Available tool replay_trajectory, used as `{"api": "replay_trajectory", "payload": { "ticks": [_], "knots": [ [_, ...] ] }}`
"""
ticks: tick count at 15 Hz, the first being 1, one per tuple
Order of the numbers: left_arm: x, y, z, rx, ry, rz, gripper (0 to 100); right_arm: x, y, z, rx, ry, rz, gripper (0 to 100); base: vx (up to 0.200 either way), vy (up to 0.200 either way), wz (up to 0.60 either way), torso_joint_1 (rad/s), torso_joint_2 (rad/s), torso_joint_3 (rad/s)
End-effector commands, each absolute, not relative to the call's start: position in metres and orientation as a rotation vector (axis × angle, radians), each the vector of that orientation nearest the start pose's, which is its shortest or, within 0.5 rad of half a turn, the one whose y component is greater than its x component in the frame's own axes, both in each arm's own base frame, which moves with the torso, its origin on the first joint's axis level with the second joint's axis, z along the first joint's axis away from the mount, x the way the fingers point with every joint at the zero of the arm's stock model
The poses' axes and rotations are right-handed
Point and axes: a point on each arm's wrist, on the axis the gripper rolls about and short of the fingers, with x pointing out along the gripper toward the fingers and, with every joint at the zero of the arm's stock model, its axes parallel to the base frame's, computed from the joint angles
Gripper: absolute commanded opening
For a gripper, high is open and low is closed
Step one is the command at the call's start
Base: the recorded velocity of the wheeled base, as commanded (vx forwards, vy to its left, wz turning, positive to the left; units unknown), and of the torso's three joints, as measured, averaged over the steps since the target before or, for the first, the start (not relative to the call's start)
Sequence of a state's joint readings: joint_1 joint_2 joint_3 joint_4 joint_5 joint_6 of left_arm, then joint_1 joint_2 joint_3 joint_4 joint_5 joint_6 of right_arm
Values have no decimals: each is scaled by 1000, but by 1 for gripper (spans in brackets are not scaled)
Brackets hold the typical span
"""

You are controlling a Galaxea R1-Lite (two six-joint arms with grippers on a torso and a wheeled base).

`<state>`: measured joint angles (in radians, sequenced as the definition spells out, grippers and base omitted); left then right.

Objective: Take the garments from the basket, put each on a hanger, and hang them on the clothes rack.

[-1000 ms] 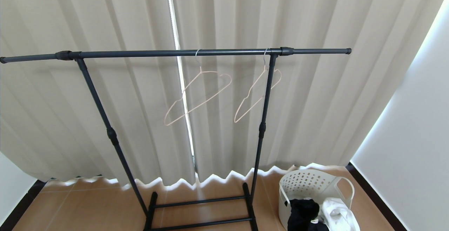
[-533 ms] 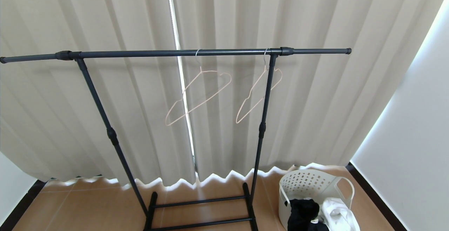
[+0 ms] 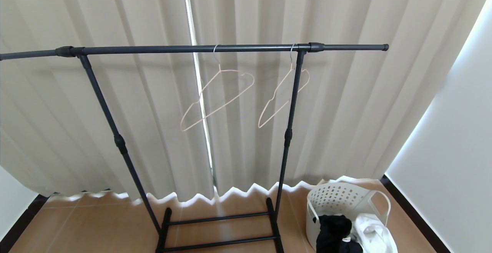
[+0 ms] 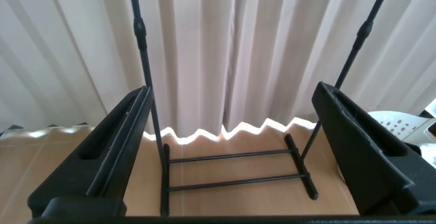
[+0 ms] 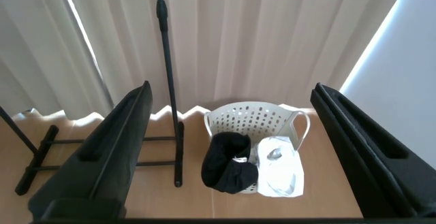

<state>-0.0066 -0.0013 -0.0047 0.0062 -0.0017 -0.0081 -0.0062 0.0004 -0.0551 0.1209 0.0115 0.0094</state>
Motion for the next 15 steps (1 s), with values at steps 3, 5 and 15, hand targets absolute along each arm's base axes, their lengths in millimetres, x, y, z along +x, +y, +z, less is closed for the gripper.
{"api": "replay_trajectory", "payload": {
  "ticks": [3,5,15],
  "knots": [
    [-23,0,76,-9,2,-5,100,-27,0,78,10,66,6,100,0,0,0,-186,435,251],
    [-23,0,76,-11,0,-5,100,-27,0,78,8,66,6,100,0,0,0,-224,537,312],
    [-23,0,76,-15,0,0,100,-27,0,78,8,66,6,100,0,0,0,-203,529,324]
  ]
}}
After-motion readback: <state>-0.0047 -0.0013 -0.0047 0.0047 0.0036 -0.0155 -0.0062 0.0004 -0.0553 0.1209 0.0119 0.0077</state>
